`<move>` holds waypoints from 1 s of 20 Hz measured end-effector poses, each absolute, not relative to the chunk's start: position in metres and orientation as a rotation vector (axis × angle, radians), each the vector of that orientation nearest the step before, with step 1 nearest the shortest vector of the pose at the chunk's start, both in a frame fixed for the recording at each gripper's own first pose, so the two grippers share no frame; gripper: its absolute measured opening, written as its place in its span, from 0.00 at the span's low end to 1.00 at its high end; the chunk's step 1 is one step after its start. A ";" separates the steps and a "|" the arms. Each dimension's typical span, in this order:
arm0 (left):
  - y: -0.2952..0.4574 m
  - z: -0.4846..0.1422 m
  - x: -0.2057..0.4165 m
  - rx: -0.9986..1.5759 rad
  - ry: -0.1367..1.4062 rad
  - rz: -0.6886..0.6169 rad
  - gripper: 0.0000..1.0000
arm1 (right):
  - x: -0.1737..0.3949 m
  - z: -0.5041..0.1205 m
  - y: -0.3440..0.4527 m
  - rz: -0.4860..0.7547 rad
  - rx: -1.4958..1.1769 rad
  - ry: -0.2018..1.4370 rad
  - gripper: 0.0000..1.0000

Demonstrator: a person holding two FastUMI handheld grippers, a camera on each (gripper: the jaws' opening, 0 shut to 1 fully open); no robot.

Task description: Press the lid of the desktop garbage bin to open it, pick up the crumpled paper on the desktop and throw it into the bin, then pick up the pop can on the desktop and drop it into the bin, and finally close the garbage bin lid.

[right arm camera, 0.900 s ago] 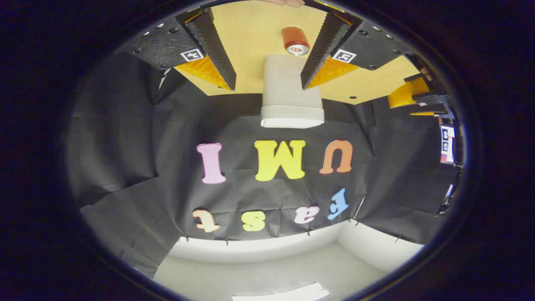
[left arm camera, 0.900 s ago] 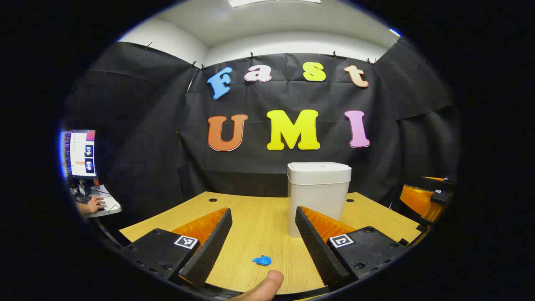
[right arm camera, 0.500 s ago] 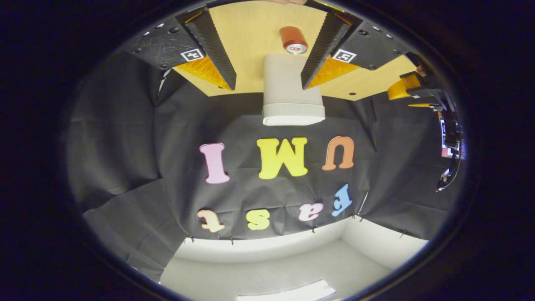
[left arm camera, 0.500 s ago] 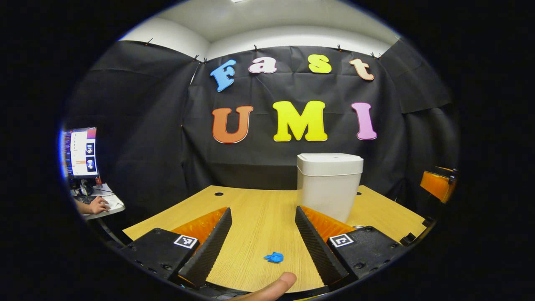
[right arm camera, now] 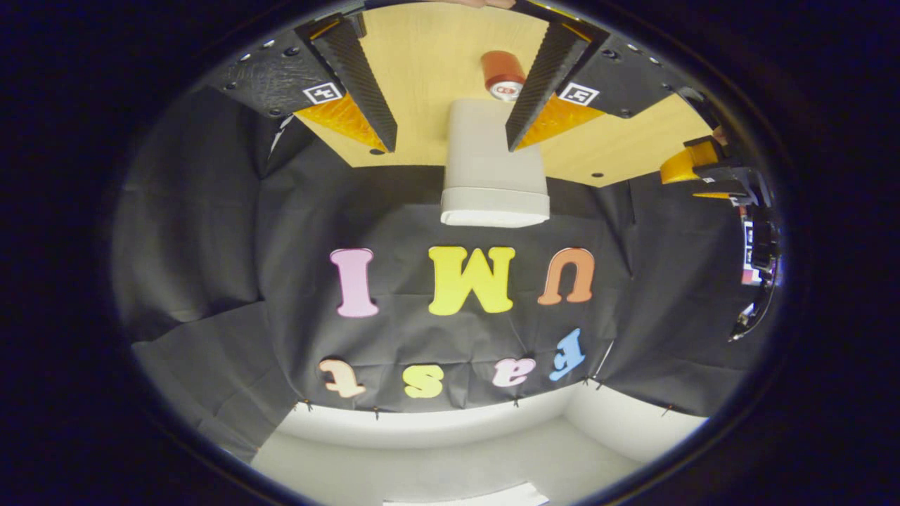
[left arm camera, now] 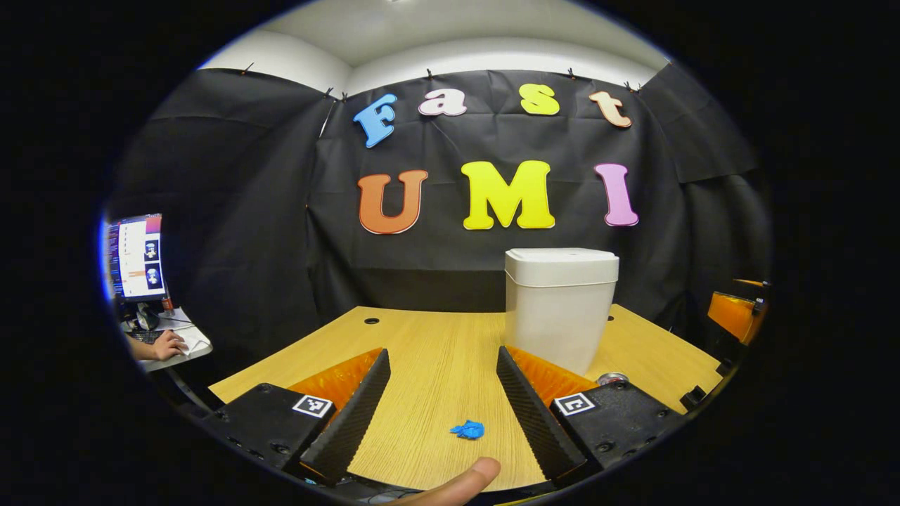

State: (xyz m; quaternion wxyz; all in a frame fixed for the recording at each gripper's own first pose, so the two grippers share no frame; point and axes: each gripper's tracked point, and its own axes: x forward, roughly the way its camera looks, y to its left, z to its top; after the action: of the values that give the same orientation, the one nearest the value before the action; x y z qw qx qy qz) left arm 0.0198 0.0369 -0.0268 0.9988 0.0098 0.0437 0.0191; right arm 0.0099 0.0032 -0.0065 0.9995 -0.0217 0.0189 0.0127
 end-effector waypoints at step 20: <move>0.048 -0.048 0.029 -0.009 0.162 0.038 0.99 | 0.162 0.082 0.089 0.135 0.006 0.051 0.47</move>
State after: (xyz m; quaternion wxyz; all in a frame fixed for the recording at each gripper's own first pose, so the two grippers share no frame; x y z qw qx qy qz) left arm 0.0288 0.0478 -0.0477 0.9965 -0.0046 0.0807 0.0192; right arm 0.1621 0.0889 0.0824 0.9974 0.0029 0.0255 0.0676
